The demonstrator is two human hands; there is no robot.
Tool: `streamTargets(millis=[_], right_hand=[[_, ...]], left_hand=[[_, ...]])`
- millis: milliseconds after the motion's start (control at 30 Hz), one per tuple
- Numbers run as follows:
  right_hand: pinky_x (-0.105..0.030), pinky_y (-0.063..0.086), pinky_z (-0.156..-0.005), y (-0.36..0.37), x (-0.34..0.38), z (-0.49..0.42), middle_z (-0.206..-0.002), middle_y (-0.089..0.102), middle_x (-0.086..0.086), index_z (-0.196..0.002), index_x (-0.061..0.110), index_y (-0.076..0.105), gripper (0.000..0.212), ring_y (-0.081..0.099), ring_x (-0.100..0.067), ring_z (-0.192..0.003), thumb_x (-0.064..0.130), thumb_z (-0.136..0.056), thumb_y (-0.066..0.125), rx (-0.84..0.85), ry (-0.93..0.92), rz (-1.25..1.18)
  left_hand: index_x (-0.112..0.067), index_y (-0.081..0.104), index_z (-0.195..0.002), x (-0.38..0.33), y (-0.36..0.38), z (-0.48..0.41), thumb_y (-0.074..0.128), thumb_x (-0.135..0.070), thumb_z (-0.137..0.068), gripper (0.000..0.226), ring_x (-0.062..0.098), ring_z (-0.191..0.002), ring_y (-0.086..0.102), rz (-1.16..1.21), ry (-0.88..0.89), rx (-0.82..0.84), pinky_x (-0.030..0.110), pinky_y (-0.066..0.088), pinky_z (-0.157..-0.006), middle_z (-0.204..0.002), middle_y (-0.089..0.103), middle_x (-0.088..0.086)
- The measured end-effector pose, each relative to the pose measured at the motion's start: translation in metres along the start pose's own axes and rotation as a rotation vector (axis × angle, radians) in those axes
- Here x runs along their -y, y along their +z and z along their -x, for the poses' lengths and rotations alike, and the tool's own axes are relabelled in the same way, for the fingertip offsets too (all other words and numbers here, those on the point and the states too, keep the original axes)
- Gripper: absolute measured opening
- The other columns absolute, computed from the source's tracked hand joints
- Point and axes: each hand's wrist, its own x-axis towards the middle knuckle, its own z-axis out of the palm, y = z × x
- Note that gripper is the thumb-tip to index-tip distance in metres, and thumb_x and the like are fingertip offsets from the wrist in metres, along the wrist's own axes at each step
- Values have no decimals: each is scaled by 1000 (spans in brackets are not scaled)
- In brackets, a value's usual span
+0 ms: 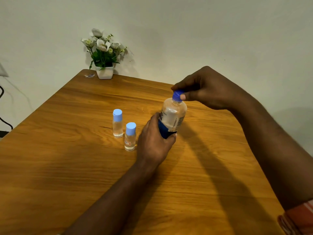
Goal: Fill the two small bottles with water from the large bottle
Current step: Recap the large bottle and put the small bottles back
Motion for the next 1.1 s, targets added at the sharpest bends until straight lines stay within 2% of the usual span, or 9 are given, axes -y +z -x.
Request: streamTargets(millis=[133,267,500,600,700,767,833,933,1100], right_hand=[[-10,45,-75,2,5,-5,-110,71,1,-113,16,71,33,61,-1,-87,18,-80,75,-61,6,100],[-34,54,-74,6,14,-7,-87,71,-1,-95,13,75,33,64,-13,-81,38,-74,79,-121,55,199],[-31,46,-60,13,15,-13,-70,58,0,-87,7,71,63,57,-16,-69,67,-65,70,-176,180,318],[-34,52,-69,10,12,-7,-98,72,-10,-107,8,71,97,67,-22,-86,87,-56,49,-133,199,249],[-29,48,-87,4,8,1,-130,61,1,-136,22,53,71,61,-9,-107,61,-77,64,-81,96,26],[-21,50,-89,1,4,4,-127,63,6,-131,22,58,47,60,1,-103,21,-85,70,-21,18,-47],[-10,47,-80,4,2,3,-121,67,4,-123,17,64,40,60,3,-98,6,-85,69,-7,5,-26],[-7,43,-76,5,7,-2,-116,70,1,-117,15,68,36,60,-1,-94,10,-81,73,-44,5,54],[-31,53,-75,6,15,-6,-89,72,-2,-100,12,74,31,65,-13,-81,32,-77,78,-95,49,183]], left_hand=[[-29,39,-134,-1,0,1,79,-30,-73,73,9,-117,52,12,-2,0,29,50,-93,-129,55,-10],[-29,40,-134,0,-1,2,79,-31,-73,72,9,-117,53,12,6,-9,30,50,-93,-128,56,-10],[-30,39,-134,0,0,1,78,-32,-73,72,5,-114,51,5,5,-9,26,49,-90,-128,55,-11],[-30,40,-132,0,-1,2,78,-32,-73,70,6,-114,52,5,8,-8,25,48,-89,-128,55,-11],[-28,41,-133,1,-1,1,78,-32,-73,71,9,-116,54,3,12,-4,33,51,-93,-128,56,-10],[-28,40,-134,0,-1,1,79,-33,-73,72,10,-117,54,-1,9,-1,35,52,-93,-128,56,-10],[-27,40,-135,0,-1,1,79,-33,-73,74,10,-118,53,-4,3,-4,35,51,-94,-129,56,-10],[-30,40,-132,-1,-1,2,79,-32,-73,71,9,-115,54,-5,3,-14,32,51,-92,-127,57,-11],[-28,39,-134,-1,0,3,78,-31,-74,72,9,-118,53,-6,5,-11,30,51,-93,-129,56,-10]])
